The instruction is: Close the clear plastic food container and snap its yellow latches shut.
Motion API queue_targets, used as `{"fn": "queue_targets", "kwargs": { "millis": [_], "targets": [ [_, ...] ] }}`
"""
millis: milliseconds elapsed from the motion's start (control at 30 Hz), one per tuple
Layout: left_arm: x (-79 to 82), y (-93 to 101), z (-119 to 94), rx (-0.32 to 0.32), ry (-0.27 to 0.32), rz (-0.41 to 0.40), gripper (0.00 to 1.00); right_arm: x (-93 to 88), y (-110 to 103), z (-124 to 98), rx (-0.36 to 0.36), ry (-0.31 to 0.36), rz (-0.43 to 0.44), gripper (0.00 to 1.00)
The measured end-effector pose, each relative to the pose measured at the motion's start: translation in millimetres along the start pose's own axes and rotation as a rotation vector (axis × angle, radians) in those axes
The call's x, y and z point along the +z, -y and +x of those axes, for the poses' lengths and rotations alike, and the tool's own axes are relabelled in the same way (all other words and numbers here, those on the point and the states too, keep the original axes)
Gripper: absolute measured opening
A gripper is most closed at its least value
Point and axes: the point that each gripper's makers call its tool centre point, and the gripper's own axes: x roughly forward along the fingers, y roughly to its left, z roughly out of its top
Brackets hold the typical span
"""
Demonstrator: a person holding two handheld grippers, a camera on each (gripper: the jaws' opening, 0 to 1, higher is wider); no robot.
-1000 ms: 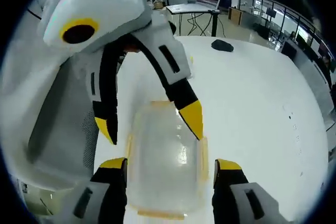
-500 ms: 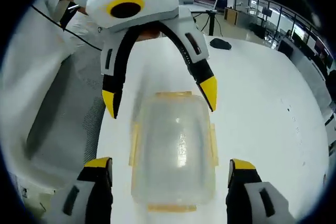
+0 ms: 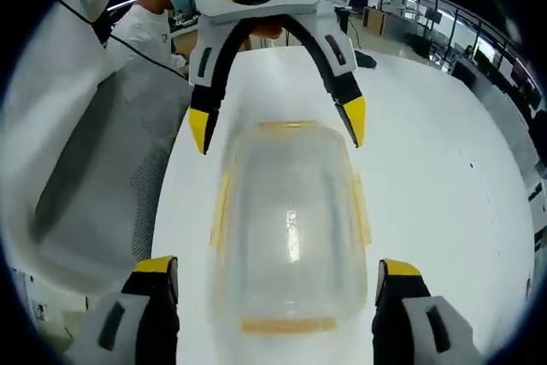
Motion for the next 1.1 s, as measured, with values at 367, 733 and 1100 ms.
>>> {"fn": "queue_targets", "kwargs": {
  "millis": [367, 733, 1100],
  "targets": [
    [0.1, -1.7, 9, 0.015, -0.009, 0.018, 0.85, -2.2, 10, 4, -0.034, -0.023, -0.041, 0.77],
    [-3.1, -5.5, 9, 0.038, -0.022, 0.041, 0.78, -1.2, 10, 5, -0.026, -0.014, -0.050, 0.76],
    [-13.0, -4.4, 4, 0.048, -0.025, 0.033, 0.78, 8.0, 11, 11, -0.018, -0.026, -0.067, 0.76]
  ]
}}
